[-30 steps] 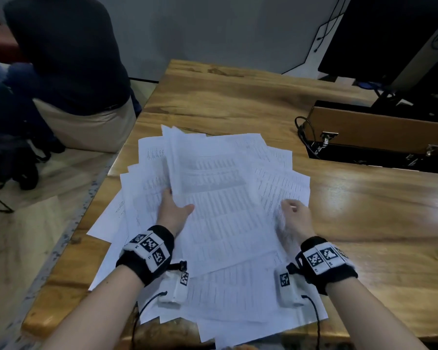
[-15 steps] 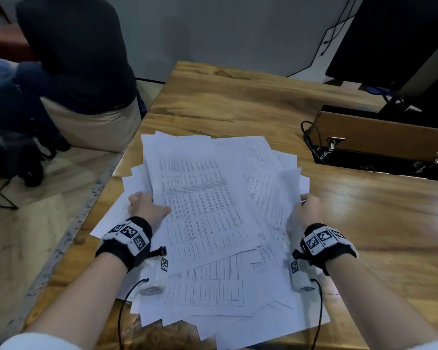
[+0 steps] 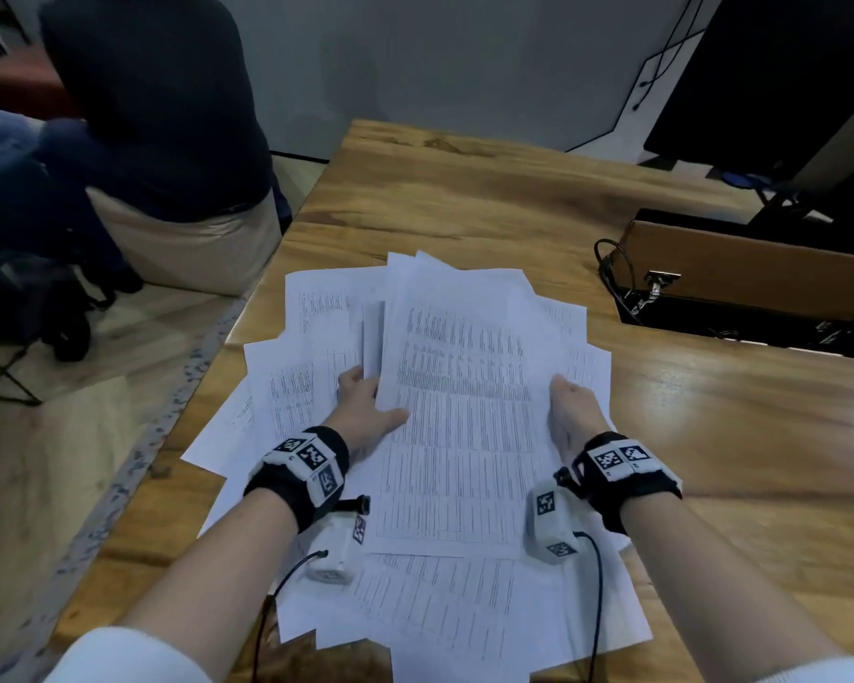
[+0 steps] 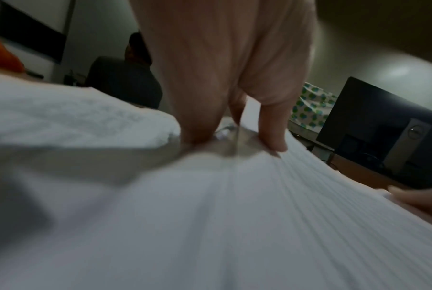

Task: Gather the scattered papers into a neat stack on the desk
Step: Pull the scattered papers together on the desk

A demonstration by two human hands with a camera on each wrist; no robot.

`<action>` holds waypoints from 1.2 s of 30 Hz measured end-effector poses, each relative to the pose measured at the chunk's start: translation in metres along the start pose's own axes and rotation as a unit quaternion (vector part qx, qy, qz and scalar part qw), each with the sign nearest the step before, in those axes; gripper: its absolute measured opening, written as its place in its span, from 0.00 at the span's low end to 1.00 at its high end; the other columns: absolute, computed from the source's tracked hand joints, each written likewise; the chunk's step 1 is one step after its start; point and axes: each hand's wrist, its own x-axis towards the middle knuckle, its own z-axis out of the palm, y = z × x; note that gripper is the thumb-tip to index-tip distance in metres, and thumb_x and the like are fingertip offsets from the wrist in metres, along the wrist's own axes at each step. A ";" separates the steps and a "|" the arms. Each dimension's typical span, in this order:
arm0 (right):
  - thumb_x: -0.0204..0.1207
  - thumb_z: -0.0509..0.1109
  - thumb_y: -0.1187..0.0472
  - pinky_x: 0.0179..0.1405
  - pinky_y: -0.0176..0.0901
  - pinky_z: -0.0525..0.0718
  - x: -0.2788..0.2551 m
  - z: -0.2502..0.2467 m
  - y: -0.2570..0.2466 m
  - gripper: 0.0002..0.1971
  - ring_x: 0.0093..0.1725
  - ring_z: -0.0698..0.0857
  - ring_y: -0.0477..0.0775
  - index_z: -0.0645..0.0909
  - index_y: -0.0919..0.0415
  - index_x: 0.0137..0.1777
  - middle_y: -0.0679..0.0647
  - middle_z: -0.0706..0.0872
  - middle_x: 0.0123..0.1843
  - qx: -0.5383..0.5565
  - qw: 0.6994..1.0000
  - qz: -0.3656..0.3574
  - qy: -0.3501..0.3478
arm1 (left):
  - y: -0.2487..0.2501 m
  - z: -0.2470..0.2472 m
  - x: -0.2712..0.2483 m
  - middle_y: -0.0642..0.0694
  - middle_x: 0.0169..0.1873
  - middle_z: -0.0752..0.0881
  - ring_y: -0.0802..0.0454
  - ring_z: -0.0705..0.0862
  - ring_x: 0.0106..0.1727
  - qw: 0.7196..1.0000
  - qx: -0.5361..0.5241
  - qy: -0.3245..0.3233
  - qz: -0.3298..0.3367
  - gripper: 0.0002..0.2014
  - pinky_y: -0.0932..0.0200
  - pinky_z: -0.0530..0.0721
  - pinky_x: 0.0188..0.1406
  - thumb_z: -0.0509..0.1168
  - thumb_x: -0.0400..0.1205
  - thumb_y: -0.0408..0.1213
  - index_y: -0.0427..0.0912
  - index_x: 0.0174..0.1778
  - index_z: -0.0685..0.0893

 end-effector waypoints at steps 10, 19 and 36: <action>0.77 0.63 0.76 0.45 0.53 0.87 -0.023 -0.017 0.016 0.08 0.40 0.86 0.60 0.79 0.71 0.54 0.66 0.86 0.48 0.062 0.997 -0.005 -0.036 | -0.026 -0.045 -0.007 0.36 0.76 0.57 0.35 0.59 0.77 0.965 0.052 0.216 -0.138 0.31 0.44 0.64 0.76 0.64 0.78 0.41 0.37 0.77 0.63; 0.80 0.57 0.72 0.23 0.34 0.78 -0.027 0.006 0.006 0.07 0.32 0.76 0.52 0.73 0.66 0.42 0.58 0.78 0.38 0.021 0.998 -0.030 -0.048 | 0.005 0.006 -0.008 0.42 0.73 0.74 0.40 0.76 0.69 0.995 -0.037 0.054 -0.073 0.23 0.47 0.75 0.70 0.48 0.85 0.33 0.41 0.79 0.61; 0.75 0.66 0.76 0.43 0.50 0.89 -0.037 0.007 0.014 0.13 0.50 0.89 0.62 0.77 0.67 0.58 0.64 0.88 0.54 0.079 0.990 -0.036 -0.108 | -0.004 0.012 -0.016 0.42 0.70 0.79 0.42 0.78 0.69 0.993 -0.104 0.010 -0.051 0.32 0.42 0.73 0.73 0.69 0.77 0.36 0.41 0.76 0.66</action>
